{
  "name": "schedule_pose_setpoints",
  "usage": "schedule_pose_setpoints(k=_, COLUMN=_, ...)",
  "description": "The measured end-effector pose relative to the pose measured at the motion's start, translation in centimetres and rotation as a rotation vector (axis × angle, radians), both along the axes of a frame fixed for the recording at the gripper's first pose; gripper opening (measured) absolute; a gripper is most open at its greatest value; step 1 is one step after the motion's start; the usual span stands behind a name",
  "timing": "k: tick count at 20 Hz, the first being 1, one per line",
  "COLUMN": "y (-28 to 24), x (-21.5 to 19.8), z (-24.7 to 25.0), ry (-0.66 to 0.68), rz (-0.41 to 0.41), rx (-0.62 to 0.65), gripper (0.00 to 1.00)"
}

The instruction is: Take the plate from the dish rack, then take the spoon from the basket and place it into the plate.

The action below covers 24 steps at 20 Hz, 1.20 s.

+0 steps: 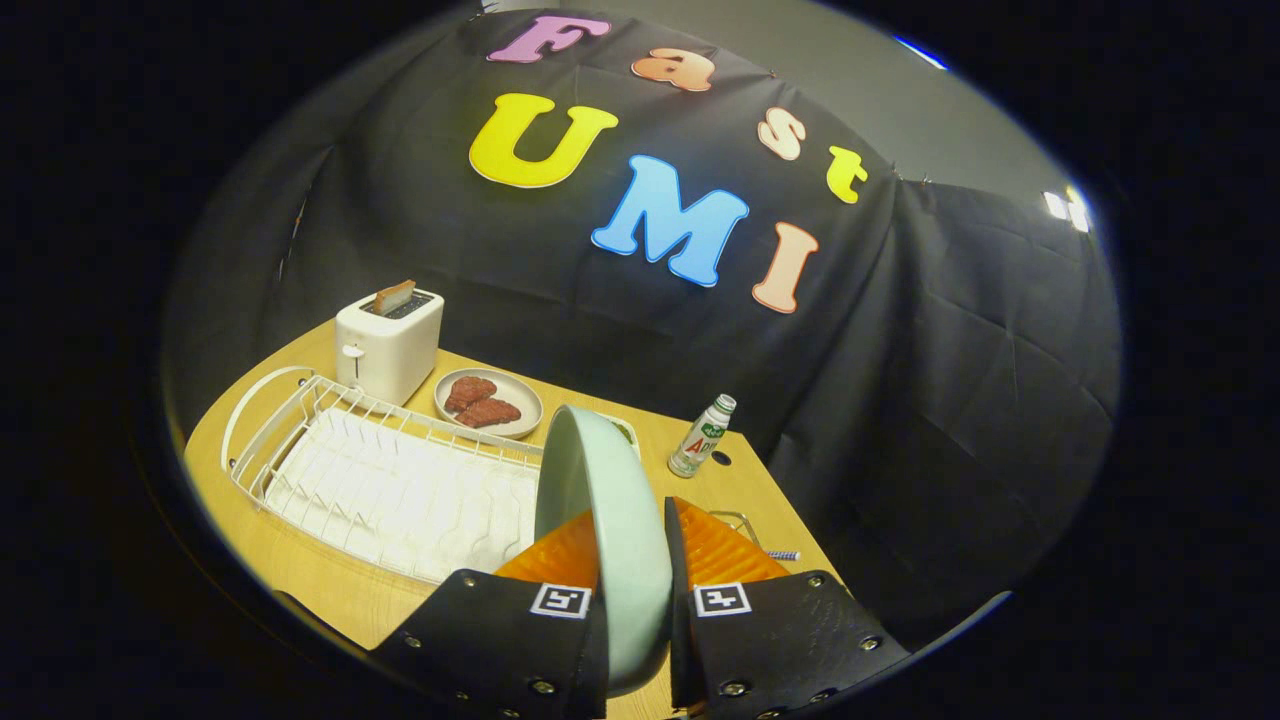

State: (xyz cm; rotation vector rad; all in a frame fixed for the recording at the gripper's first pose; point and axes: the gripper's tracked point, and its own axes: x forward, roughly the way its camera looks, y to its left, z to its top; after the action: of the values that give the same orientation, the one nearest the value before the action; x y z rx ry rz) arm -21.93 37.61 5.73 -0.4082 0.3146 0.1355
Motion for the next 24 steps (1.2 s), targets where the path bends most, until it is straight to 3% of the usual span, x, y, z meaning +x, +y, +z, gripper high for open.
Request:
schedule_pose_setpoints(k=7, y=-3.3, x=-4.5, z=-4.9, ry=0.112, rz=0.036, rx=0.015, gripper=0.23)
schedule_pose_setpoints(k=16, y=-3.5, x=-6.4, z=-11.6, ry=0.301, rz=0.095, rx=0.118, gripper=0.24)
schedule_pose_setpoints(k=24, y=-2.5, x=-6.0, z=-14.9, ry=0.448, rz=0.101, rx=0.389, gripper=0.26)
